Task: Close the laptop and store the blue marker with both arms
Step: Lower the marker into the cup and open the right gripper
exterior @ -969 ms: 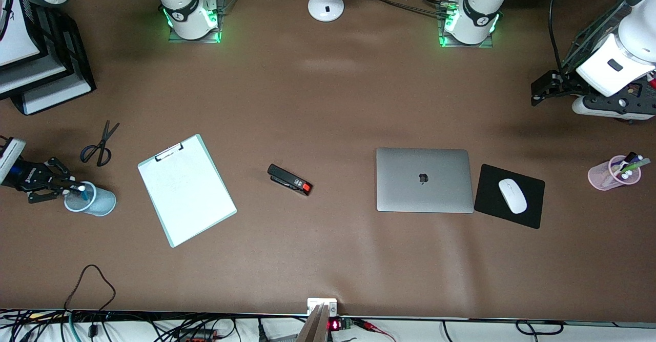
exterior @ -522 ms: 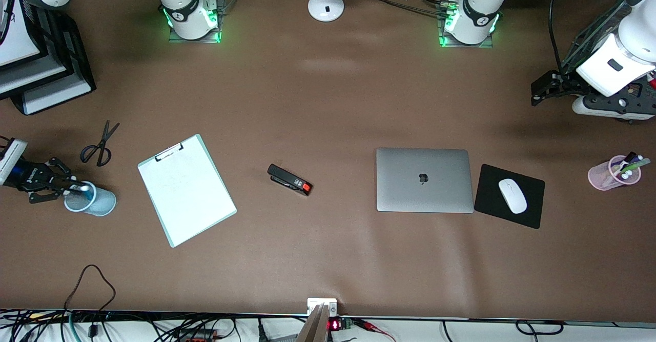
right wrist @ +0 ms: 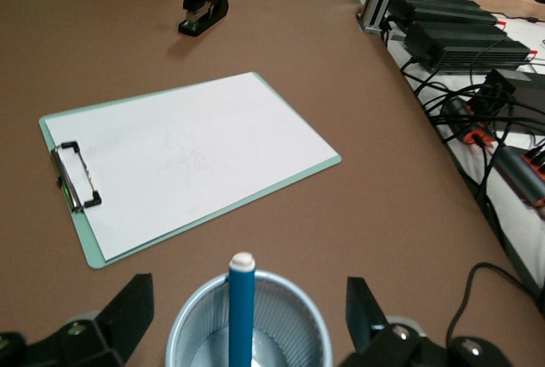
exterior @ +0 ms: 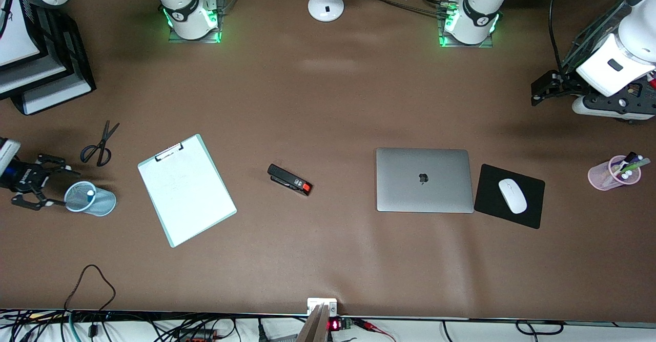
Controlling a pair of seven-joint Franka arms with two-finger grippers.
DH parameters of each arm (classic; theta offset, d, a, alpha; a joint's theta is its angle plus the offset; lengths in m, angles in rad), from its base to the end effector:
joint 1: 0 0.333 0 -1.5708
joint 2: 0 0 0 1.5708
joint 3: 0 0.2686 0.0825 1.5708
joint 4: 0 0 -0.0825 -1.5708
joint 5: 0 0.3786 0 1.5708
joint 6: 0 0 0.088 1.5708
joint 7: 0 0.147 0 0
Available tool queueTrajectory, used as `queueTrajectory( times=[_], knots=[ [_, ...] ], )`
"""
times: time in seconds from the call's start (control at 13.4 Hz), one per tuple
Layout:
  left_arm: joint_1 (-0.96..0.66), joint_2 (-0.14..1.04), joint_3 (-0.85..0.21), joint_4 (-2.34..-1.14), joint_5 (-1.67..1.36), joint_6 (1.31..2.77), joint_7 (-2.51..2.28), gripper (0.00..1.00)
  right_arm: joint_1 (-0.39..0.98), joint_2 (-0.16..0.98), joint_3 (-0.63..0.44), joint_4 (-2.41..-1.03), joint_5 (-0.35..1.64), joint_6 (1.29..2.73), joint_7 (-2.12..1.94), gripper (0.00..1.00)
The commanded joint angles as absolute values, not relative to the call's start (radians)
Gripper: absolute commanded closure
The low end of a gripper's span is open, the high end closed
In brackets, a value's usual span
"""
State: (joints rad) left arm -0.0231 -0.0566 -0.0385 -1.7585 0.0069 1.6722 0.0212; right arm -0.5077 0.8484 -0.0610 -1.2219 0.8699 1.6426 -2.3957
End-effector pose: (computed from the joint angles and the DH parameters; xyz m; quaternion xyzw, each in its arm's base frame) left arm 0.5359 -0.0324 0.4886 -0.9990 0.0417 0.0148 0.0048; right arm 0.6257 -0.2628 0.2091 -0.6378 -0.6403 -0.3634 0.2263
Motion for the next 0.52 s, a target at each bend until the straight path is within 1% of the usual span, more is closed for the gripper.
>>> queueTrajectory(
  times=[0.0,0.3,0.45],
  knots=[
    [-0.02,-0.04,-0.035,-1.723,-0.003,1.647,0.037,0.0,-0.514,0.773,-0.046,-1.23,0.876,1.617,-2.313,0.0],
    [-0.02,-0.04,-0.035,-1.723,-0.003,1.647,0.037,0.0,-0.488,0.683,-0.046,-1.233,0.829,1.614,-2.234,0.0],
    [-0.02,-0.04,-0.035,-1.723,-0.003,1.646,0.037,0.0,-0.466,0.62,-0.046,-1.233,0.777,1.601,-2.15,0.0]
  ],
)
